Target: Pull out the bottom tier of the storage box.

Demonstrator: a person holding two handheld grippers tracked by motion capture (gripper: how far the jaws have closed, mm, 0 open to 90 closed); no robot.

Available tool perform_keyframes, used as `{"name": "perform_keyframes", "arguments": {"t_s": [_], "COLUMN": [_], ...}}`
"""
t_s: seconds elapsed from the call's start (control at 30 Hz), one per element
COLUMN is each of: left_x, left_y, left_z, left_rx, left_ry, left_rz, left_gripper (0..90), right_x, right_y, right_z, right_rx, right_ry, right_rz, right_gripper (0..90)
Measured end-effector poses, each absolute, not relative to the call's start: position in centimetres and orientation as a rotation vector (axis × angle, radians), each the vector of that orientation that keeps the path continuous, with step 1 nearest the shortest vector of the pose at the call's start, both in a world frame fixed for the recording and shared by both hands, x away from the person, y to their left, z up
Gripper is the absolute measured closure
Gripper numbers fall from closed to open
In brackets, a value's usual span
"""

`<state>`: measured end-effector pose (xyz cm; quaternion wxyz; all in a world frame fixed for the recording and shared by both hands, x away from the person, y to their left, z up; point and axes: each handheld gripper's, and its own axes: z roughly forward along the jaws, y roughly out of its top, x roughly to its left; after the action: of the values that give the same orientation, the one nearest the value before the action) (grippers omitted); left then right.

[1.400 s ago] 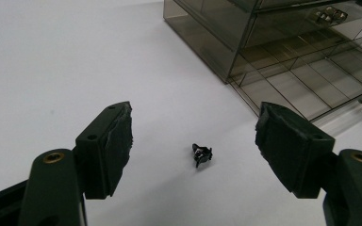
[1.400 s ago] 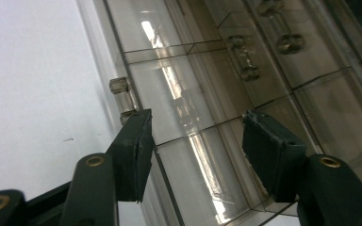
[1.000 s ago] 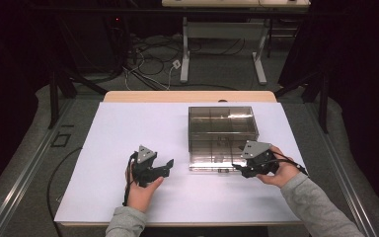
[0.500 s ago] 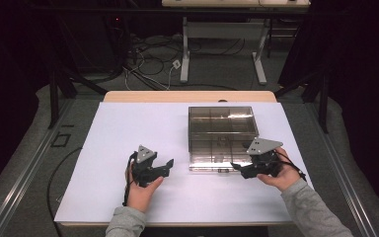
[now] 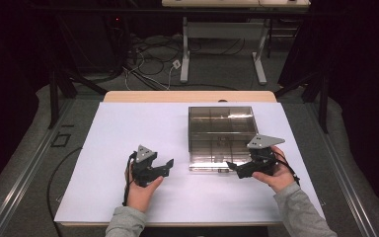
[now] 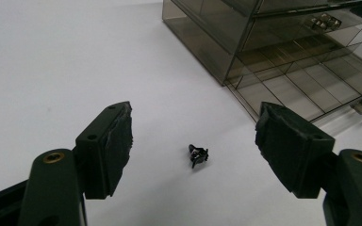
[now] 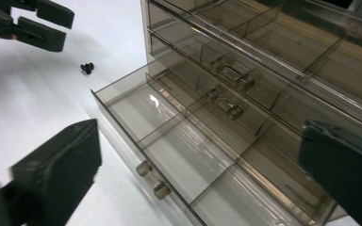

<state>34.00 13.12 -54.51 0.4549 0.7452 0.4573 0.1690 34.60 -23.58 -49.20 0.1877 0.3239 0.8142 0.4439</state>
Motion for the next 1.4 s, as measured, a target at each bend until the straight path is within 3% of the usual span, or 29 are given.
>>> {"name": "perform_keyframes", "arguments": {"t_s": [1.2, 1.4], "left_x": [34.0, 34.1], "left_y": [14.0, 14.6], "left_z": [-52.9, -52.4], "left_rx": [1.781, 1.747], "left_ry": [1.118, 1.112], "left_rz": [0.366, 0.356], "left_gripper": [29.1, 29.1], "right_x": [33.5, 33.4], "right_y": [-27.1, -27.8], "right_z": [-48.7, -48.9], "right_rx": [1.079, 1.109], "right_ry": [2.053, 1.999], "right_rz": [1.364, 1.361], "right_gripper": [1.7, 7.0]}}
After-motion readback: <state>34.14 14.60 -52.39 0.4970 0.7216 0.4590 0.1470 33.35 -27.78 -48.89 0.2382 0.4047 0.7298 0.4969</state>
